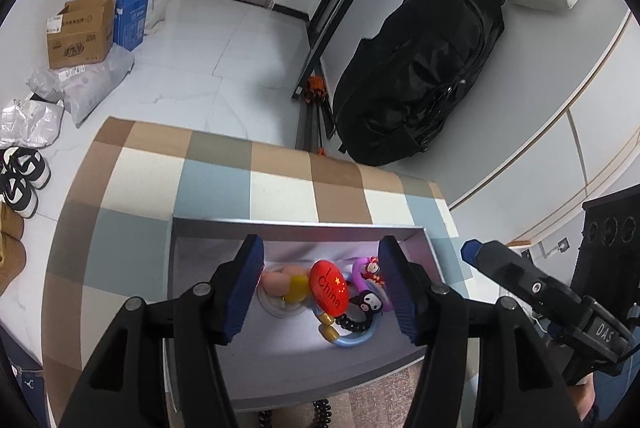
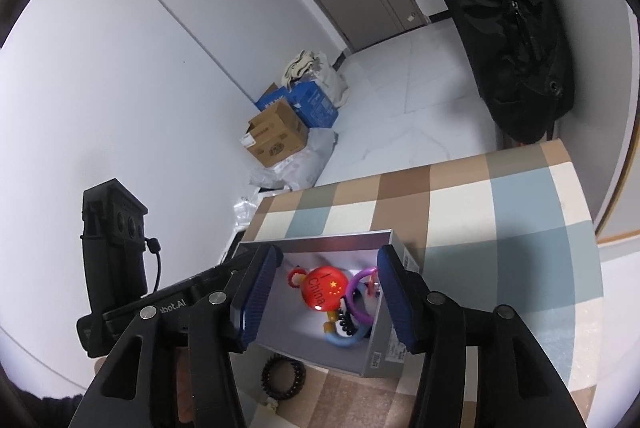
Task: Organize jewelry
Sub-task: 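Carry the badge and charm over the box and open both tools, then withdraw from the box and grasp the small green charm with the left tool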
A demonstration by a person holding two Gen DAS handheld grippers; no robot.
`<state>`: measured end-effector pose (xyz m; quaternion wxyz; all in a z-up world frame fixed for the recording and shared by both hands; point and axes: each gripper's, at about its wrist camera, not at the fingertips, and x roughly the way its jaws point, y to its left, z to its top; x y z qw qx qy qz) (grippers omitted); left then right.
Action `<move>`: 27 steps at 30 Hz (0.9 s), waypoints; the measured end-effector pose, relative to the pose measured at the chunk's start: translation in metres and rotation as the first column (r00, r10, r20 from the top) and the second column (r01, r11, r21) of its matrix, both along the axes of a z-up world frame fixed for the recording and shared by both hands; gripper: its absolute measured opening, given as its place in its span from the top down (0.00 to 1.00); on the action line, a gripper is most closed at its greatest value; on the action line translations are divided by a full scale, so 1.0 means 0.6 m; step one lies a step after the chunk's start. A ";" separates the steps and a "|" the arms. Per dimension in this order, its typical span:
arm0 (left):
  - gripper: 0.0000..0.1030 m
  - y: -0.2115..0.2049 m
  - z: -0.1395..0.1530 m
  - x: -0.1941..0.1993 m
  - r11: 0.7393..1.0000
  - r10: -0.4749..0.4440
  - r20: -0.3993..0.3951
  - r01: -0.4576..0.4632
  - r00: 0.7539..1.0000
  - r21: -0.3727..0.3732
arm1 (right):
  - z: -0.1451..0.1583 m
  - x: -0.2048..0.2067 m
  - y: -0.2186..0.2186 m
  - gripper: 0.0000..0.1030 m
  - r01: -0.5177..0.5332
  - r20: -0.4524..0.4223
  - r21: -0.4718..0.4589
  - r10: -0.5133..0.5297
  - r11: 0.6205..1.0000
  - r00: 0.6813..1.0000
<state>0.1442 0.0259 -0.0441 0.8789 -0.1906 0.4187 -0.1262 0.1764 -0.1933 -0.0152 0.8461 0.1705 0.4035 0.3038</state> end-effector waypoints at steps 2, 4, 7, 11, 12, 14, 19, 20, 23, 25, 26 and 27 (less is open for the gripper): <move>0.47 0.002 0.011 -0.011 0.999 0.032 0.040 -0.033 0.999 0.021 | 0.002 -0.004 0.001 0.40 0.003 0.014 -0.004 -0.003 1.000 1.000; 0.47 0.003 0.020 -0.022 0.997 0.051 0.079 -0.055 0.996 0.044 | 0.004 -0.010 0.000 0.36 0.005 0.030 -0.007 -0.005 1.000 1.000; 0.35 0.006 0.029 -0.043 0.993 0.073 0.124 -0.084 0.990 0.083 | 0.007 -0.021 -0.004 0.30 0.016 0.056 -0.020 -0.015 1.000 0.998; 0.28 0.016 0.032 -0.077 0.987 0.108 0.152 -0.125 0.982 0.101 | 0.005 -0.039 -0.016 0.24 0.038 0.064 -0.027 -0.036 0.999 0.997; 0.27 0.017 0.032 -0.082 0.986 0.115 0.152 -0.132 0.982 0.106 | 0.004 -0.044 -0.020 0.21 0.044 0.062 -0.029 -0.042 0.999 0.997; 0.22 0.022 0.031 -0.098 0.981 0.132 0.155 -0.151 0.979 0.118 | 0.002 -0.054 -0.024 0.18 0.053 0.059 -0.033 -0.051 0.998 0.997; 0.16 0.026 0.016 -0.117 0.965 0.175 0.126 -0.195 0.976 0.176 | -0.006 -0.078 -0.031 0.08 0.068 0.061 -0.064 -0.064 0.996 0.996; 0.16 0.027 0.012 -0.120 0.965 0.174 0.119 -0.193 0.978 0.179 | -0.007 -0.081 -0.031 0.07 0.070 0.063 -0.068 -0.065 0.995 0.996; 0.16 0.024 -0.004 -0.130 0.966 0.160 0.093 -0.175 0.983 0.192 | -0.011 -0.093 -0.031 0.05 0.073 0.067 -0.085 -0.067 0.994 0.996; 0.16 0.022 -0.013 -0.141 0.972 0.141 0.070 -0.151 0.988 0.177 | -0.015 -0.100 -0.029 0.02 0.072 0.064 -0.098 -0.066 0.993 0.996; 0.16 0.020 -0.021 -0.145 0.975 0.135 0.049 -0.142 0.990 0.170 | -0.017 -0.103 -0.029 0.02 0.074 0.064 -0.104 -0.067 0.992 0.996; 0.16 0.019 -0.026 -0.149 0.976 0.133 0.033 -0.137 0.991 0.170 | -0.017 -0.106 -0.029 0.01 0.075 0.064 -0.111 -0.069 0.991 0.996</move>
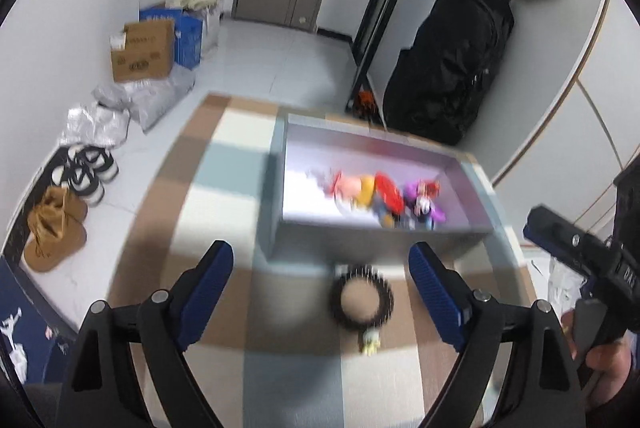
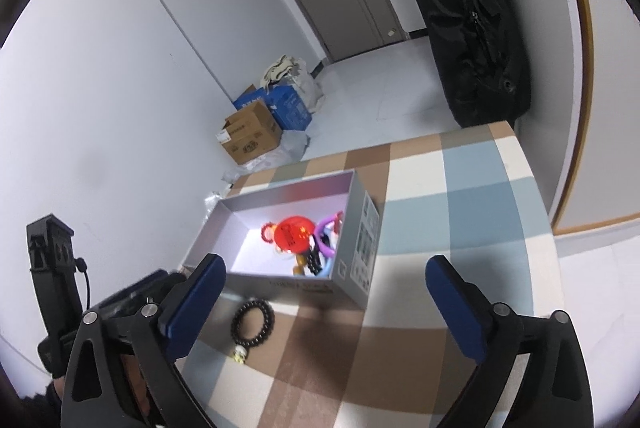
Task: Organize jewelry
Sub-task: 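Withdraw from the box and grasp the small green charm with the left tool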
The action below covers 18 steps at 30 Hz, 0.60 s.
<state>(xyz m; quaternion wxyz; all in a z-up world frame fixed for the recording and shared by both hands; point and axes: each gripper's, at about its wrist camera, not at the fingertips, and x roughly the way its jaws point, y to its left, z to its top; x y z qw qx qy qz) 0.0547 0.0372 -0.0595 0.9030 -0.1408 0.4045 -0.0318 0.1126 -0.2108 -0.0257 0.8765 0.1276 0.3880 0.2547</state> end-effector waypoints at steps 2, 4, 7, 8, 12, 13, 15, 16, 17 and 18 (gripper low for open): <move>0.16 -0.009 -0.010 -0.003 0.999 -0.033 -0.032 0.032 0.999 -0.010 | -0.004 -0.005 0.001 0.00 0.000 -0.008 -0.021 0.000 1.000 1.000; 0.16 -0.019 -0.014 -0.004 0.999 -0.045 -0.051 0.045 0.998 0.002 | -0.007 -0.009 0.001 0.00 -0.001 -0.013 -0.034 0.000 0.999 1.000; 0.16 -0.033 -0.022 -0.006 0.997 -0.075 -0.074 0.077 0.994 0.013 | -0.010 -0.015 -0.004 0.00 0.008 -0.019 -0.034 -0.009 0.999 1.000; 0.16 -0.035 -0.024 -0.006 0.996 -0.087 -0.079 0.088 0.993 0.011 | -0.010 -0.016 -0.006 0.00 0.010 -0.022 -0.035 -0.011 0.999 1.000; 0.16 -0.040 -0.035 -0.010 0.995 -0.103 -0.113 0.104 0.988 0.005 | -0.011 -0.026 -0.012 0.00 0.018 -0.026 -0.035 -0.019 0.999 0.999; 0.16 -0.041 -0.036 -0.011 0.994 -0.108 -0.115 0.109 0.987 0.005 | -0.011 -0.028 -0.015 0.00 0.021 -0.027 -0.033 -0.022 0.999 0.999; 0.16 -0.047 -0.037 -0.011 0.993 -0.113 -0.121 0.117 0.986 0.031 | -0.012 -0.032 -0.019 0.00 0.028 -0.028 -0.028 -0.029 0.999 0.999; 0.16 -0.050 -0.038 -0.012 0.991 -0.117 -0.119 0.123 0.986 0.043 | -0.012 -0.032 -0.020 0.00 0.032 -0.032 -0.025 -0.032 0.999 0.999; 0.16 -0.054 -0.039 -0.013 0.990 -0.123 -0.122 0.130 0.985 0.050 | -0.012 -0.033 -0.021 0.00 0.034 -0.034 -0.024 -0.034 0.999 0.999; 0.16 -0.058 -0.042 -0.013 0.989 -0.126 -0.132 0.134 0.983 0.058 | -0.013 -0.034 -0.021 0.00 0.035 -0.035 -0.024 -0.036 0.999 0.999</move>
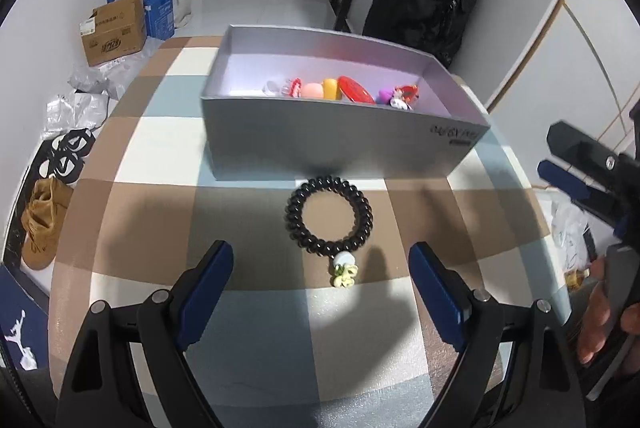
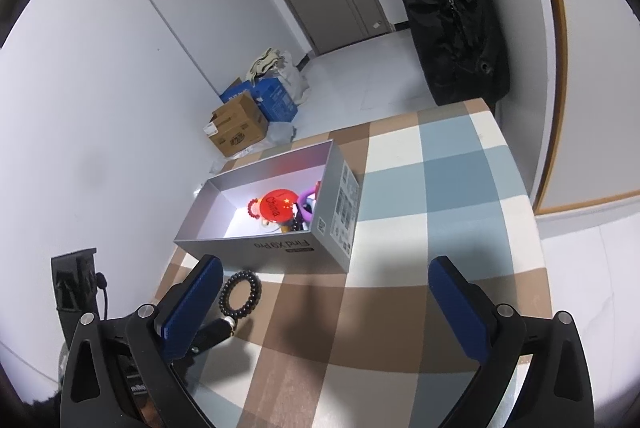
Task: Organize jewelry
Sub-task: 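Withdraw from the box and grasp the small green charm with the left tool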
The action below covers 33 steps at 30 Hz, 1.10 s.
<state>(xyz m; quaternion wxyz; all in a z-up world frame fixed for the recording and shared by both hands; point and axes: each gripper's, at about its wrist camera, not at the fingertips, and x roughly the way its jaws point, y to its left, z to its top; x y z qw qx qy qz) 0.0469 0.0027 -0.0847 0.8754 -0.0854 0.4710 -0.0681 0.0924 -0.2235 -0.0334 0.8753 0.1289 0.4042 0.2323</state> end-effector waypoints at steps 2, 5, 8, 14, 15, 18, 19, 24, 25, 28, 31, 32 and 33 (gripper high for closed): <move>0.16 -0.006 -0.003 -0.002 1.000 -0.009 -0.010 0.009 1.000 0.017 | 0.000 -0.003 -0.001 0.00 0.003 0.001 -0.001 -0.003 1.000 1.000; 0.16 -0.010 -0.001 -0.004 0.999 -0.010 0.004 0.010 1.000 0.039 | -0.003 -0.004 -0.002 0.00 0.004 -0.005 -0.006 -0.004 1.000 1.000; 0.24 -0.018 -0.006 -0.007 0.996 -0.019 0.003 0.018 1.000 0.093 | -0.005 -0.006 -0.001 0.00 -0.001 -0.009 -0.006 0.001 1.000 1.000; 0.46 -0.028 -0.009 -0.009 0.982 -0.037 0.009 0.034 0.999 0.186 | -0.007 -0.008 -0.002 0.00 0.003 -0.015 -0.010 -0.003 1.000 1.000; 0.52 -0.027 -0.007 -0.011 0.982 -0.038 0.012 0.035 0.999 0.185 | -0.009 -0.008 -0.002 0.00 0.005 -0.019 -0.011 -0.005 1.000 1.000; 0.72 -0.028 -0.005 -0.012 0.982 -0.050 0.017 0.046 0.999 0.182 | -0.013 -0.008 0.001 0.00 0.004 -0.029 -0.019 -0.004 1.000 1.000; 0.75 -0.031 -0.005 -0.010 0.982 -0.060 0.015 0.056 0.998 0.181 | -0.013 -0.008 0.001 0.00 0.002 -0.030 -0.023 -0.002 1.000 1.000; 0.92 -0.045 0.000 -0.009 0.976 -0.110 -0.002 0.109 0.994 0.187 | -0.021 -0.005 0.004 0.00 0.009 -0.047 -0.046 -0.011 0.999 0.999; 0.92 -0.045 0.002 -0.009 0.977 -0.114 0.000 0.112 0.993 0.181 | -0.025 -0.004 0.005 0.00 0.014 -0.057 -0.052 -0.017 0.999 0.998; 0.92 -0.036 0.008 -0.009 0.983 -0.110 0.005 0.108 0.994 0.146 | -0.038 0.001 0.004 0.00 0.025 -0.097 -0.063 -0.032 0.998 0.995; 0.92 -0.021 0.017 -0.008 0.992 -0.098 0.007 0.097 0.995 0.082 | -0.040 0.001 0.004 0.00 0.029 -0.096 -0.067 -0.035 0.997 0.995; 0.92 -0.015 0.022 -0.008 0.994 -0.094 0.012 0.093 0.995 0.060 | -0.040 0.001 0.004 0.00 0.029 -0.091 -0.071 -0.035 0.997 0.995; 0.92 -0.014 0.024 -0.008 0.995 -0.089 0.016 0.088 0.996 0.046 | -0.040 0.001 0.005 0.00 0.028 -0.089 -0.075 -0.035 0.997 0.995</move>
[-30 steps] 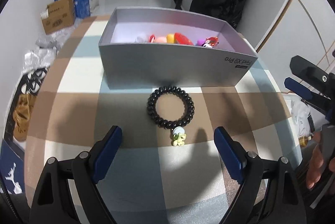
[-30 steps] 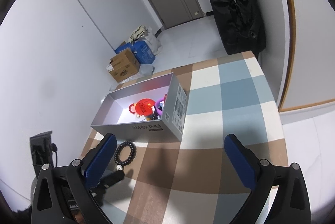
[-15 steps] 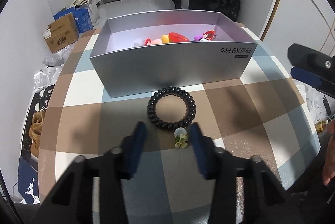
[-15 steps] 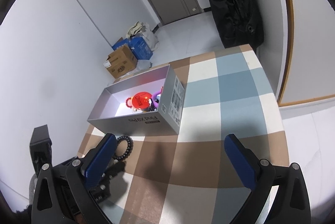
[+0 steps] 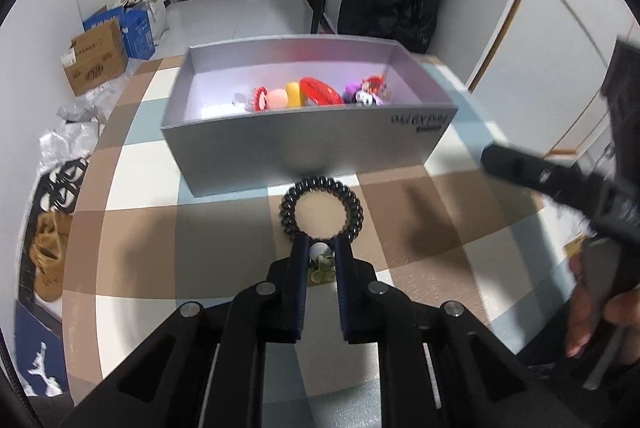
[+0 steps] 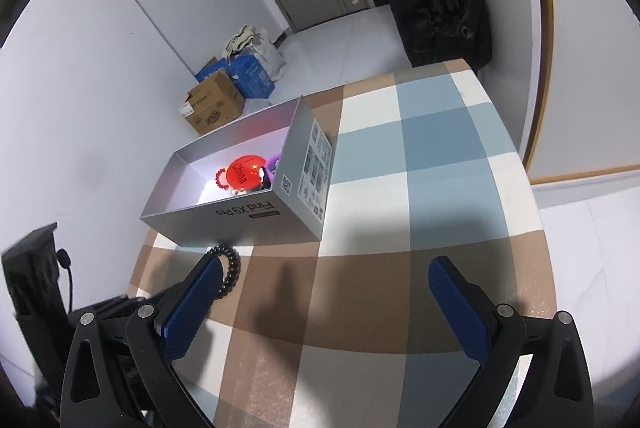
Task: Organize jewelry
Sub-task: 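Withdraw from the box and grasp the small green charm with the left tool, then hold the green charm in the left tool while the right tool grasps the black bead bracelet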
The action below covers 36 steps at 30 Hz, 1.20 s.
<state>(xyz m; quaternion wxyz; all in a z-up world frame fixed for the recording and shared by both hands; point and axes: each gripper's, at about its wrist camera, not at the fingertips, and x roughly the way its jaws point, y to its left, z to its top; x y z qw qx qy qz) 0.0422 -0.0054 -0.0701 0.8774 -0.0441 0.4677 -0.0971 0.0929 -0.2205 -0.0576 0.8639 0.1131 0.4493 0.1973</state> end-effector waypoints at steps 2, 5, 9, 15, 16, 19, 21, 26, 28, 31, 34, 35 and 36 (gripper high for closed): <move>0.92 0.011 0.011 -0.001 0.999 0.006 0.011 -0.006 1.000 -0.043 | -0.002 -0.001 0.004 0.00 -0.004 -0.001 -0.012 0.004 1.000 1.000; 0.92 0.026 0.029 -0.003 0.994 0.027 0.037 -0.023 0.999 -0.109 | -0.011 -0.001 0.015 0.00 -0.024 -0.024 -0.027 0.023 0.999 0.999; 0.92 0.046 0.047 -0.005 0.986 0.074 0.072 -0.063 0.995 -0.156 | -0.018 -0.008 0.050 0.00 -0.089 -0.024 -0.096 0.087 0.991 0.996; 0.92 0.092 0.056 0.007 0.962 0.140 0.100 -0.112 0.985 -0.247 | -0.026 -0.024 0.110 0.01 -0.197 0.002 -0.161 0.200 0.967 0.980; 0.92 0.097 0.055 0.011 0.960 0.145 0.098 -0.116 0.985 -0.255 | -0.028 -0.027 0.117 0.01 -0.213 0.004 -0.179 0.217 0.961 0.976; 0.92 0.111 0.059 0.013 0.950 0.162 0.103 -0.127 0.981 -0.286 | -0.037 -0.036 0.135 0.01 -0.258 -0.006 -0.189 0.262 0.947 0.965; 0.92 0.120 0.060 0.014 0.941 0.169 0.102 -0.130 0.980 -0.311 | -0.040 -0.039 0.141 0.01 -0.259 -0.001 -0.193 0.263 0.947 0.965; 0.92 0.129 0.065 0.020 0.938 0.179 0.113 -0.135 0.977 -0.319 | -0.043 -0.042 0.169 0.07 -0.254 0.026 -0.237 0.267 0.938 0.963; 0.92 0.132 0.065 0.020 0.936 0.180 0.113 -0.135 0.977 -0.324 | -0.045 -0.042 0.186 0.07 -0.261 0.034 -0.266 0.279 0.928 0.960; 0.92 0.139 0.065 0.019 0.937 0.184 0.115 -0.139 0.976 -0.320 | -0.049 -0.039 0.208 0.12 -0.262 0.042 -0.318 0.289 0.911 0.956; 0.92 0.146 0.064 0.021 0.932 0.183 0.108 -0.138 0.977 -0.334 | -0.047 -0.028 0.218 0.16 -0.242 0.048 -0.294 0.267 0.925 0.962; 0.92 0.149 0.063 0.023 0.929 0.187 0.103 -0.141 0.977 -0.342 | -0.049 -0.027 0.224 0.18 -0.240 0.051 -0.301 0.267 0.923 0.962; 0.92 0.152 0.062 0.024 0.927 0.190 0.100 -0.144 0.977 -0.347 | -0.049 -0.027 0.231 0.22 -0.239 0.055 -0.320 0.270 0.917 0.961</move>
